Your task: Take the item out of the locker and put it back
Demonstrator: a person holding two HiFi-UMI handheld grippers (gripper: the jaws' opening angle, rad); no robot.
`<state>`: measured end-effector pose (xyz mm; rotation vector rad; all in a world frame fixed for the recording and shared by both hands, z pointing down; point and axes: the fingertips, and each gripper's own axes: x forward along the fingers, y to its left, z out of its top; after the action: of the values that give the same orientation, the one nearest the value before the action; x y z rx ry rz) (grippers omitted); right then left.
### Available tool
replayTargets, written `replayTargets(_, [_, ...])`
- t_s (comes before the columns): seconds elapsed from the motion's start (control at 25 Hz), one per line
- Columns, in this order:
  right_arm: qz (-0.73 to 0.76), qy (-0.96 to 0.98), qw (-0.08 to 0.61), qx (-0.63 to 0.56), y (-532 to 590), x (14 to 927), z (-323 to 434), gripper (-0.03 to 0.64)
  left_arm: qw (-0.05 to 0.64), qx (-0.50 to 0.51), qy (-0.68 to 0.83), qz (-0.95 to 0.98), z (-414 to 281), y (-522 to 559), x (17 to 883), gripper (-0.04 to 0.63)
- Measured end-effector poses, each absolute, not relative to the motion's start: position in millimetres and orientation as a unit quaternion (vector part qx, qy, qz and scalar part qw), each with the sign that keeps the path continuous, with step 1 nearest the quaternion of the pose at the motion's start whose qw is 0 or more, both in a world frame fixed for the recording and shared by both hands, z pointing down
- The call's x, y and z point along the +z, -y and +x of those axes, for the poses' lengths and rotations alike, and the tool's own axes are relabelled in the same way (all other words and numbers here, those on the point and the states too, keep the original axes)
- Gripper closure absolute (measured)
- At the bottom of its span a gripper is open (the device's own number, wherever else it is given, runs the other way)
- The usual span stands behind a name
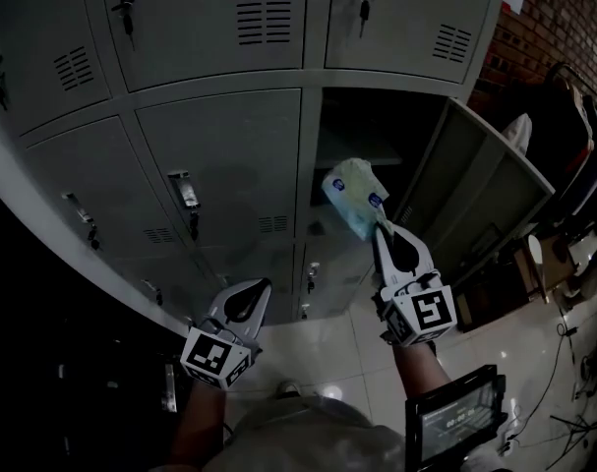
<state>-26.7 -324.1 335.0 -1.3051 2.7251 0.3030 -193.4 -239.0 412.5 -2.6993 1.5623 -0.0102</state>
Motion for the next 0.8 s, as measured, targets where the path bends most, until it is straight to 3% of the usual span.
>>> replayTargets(0.52, [-0.382,-0.921,0.024,0.067,158,374,66,0.611,0.002,-0.009,-0.537,-0.844,-85,90,431,0.592])
replayTargets(0.8, [-0.377,-0.926,0.011,0.027,92,406,106,0.611,0.001,-0.014,-0.561,-0.828,-61,29,428,0.592])
